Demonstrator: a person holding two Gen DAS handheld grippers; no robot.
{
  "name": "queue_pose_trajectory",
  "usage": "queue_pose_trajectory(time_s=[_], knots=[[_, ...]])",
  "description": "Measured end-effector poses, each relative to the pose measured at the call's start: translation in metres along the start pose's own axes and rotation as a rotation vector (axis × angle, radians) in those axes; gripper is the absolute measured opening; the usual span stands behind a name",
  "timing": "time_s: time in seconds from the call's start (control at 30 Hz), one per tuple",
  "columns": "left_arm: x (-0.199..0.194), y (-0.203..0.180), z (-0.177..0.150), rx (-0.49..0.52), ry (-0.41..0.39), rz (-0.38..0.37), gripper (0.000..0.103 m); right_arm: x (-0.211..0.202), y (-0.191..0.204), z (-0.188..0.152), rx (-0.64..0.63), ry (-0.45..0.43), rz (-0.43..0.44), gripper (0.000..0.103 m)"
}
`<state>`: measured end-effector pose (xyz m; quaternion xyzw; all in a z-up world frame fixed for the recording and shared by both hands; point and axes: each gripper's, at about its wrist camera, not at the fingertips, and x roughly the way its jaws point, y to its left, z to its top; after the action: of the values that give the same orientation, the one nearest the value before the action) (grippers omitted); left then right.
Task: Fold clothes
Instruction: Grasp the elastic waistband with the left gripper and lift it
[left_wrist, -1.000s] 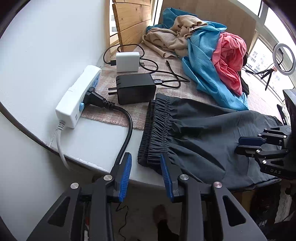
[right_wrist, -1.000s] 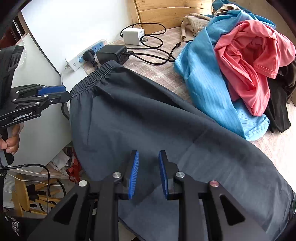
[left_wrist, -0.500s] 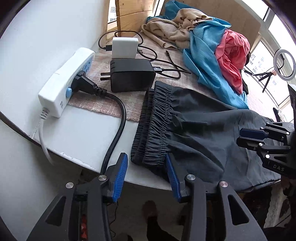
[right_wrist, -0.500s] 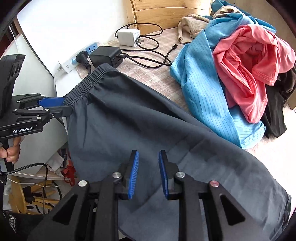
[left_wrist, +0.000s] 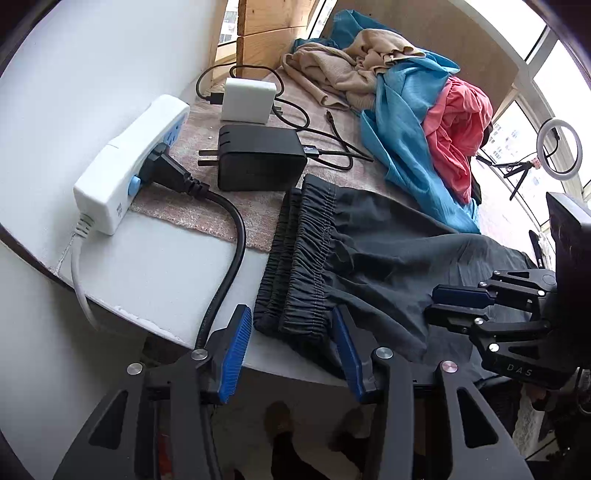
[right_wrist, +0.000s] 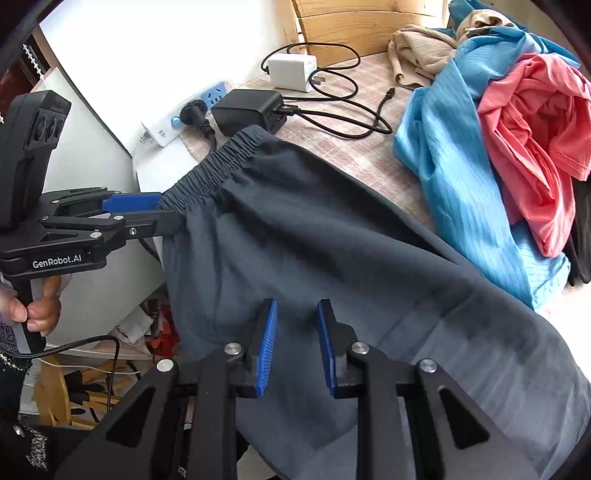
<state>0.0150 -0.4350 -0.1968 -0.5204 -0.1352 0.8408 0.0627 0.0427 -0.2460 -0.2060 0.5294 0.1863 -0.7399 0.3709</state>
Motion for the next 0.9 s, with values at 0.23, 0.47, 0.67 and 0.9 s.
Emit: queue_pose_trajectory(time_s=[0.23, 0.47, 0.67, 0.9], knots=[[0.014, -0.006, 0.002, 0.023, 0.03, 0.051, 0.054, 0.013, 0.015, 0.011, -0.022, 0.007, 0.06, 0.022], [0.021, -0.017, 0.005, 0.094, -0.006, 0.125, 0.045, 0.014, 0.022, 0.013, -0.056, 0.015, 0.048, 0.022], [0.014, -0.011, 0.006, 0.031, -0.041, 0.026, 0.022, 0.015, 0.019, 0.012, -0.038, 0.0, 0.066, 0.022], [-0.022, -0.014, 0.012, -0.006, -0.15, -0.089, 0.01, -0.003, -0.003, 0.003, 0.083, -0.047, 0.126, 0.022]])
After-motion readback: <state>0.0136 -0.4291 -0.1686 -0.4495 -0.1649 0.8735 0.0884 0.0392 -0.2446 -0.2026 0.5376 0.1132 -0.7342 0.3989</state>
